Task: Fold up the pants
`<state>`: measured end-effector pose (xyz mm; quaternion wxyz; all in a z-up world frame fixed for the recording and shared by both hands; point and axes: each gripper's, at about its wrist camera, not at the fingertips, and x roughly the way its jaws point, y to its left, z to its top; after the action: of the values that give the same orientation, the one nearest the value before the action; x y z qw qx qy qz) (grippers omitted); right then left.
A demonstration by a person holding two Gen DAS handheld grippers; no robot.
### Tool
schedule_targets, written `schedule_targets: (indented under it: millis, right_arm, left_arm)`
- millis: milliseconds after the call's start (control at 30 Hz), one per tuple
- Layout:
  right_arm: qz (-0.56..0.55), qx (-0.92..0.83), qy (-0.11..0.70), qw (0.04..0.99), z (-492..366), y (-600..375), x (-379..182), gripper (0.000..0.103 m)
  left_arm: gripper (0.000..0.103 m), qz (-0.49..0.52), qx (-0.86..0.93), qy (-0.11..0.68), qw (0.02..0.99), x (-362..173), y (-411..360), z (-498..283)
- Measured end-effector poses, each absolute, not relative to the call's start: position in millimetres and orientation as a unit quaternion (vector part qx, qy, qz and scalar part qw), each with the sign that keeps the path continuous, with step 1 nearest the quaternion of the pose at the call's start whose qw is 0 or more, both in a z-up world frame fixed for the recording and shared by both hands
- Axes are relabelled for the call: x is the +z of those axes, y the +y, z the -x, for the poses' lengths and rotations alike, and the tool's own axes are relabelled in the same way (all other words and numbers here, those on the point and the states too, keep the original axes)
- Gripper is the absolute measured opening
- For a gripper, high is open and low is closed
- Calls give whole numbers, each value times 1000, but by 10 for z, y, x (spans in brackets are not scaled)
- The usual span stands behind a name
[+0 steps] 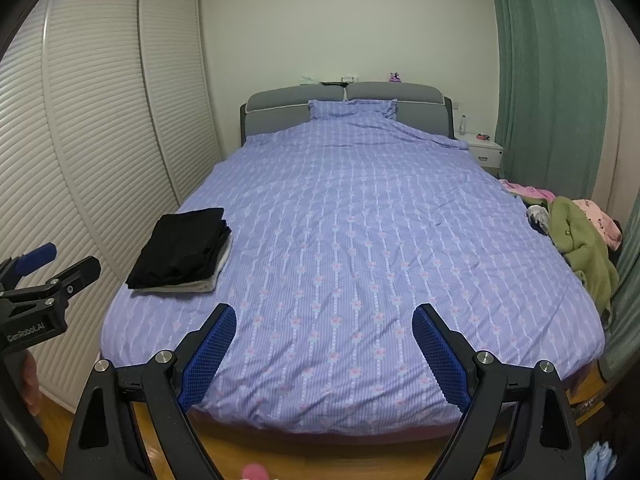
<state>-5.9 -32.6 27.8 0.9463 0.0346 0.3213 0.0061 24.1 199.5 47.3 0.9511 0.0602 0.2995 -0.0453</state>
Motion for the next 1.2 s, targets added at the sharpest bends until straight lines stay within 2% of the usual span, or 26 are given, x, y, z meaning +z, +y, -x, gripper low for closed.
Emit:
schedule_targets:
  millis: [1200]
  right_arm:
    - [-31,6,315,949,128,-466,335,91]
  left_arm:
    - [103,-51,-56,306,949,447,1934,-193]
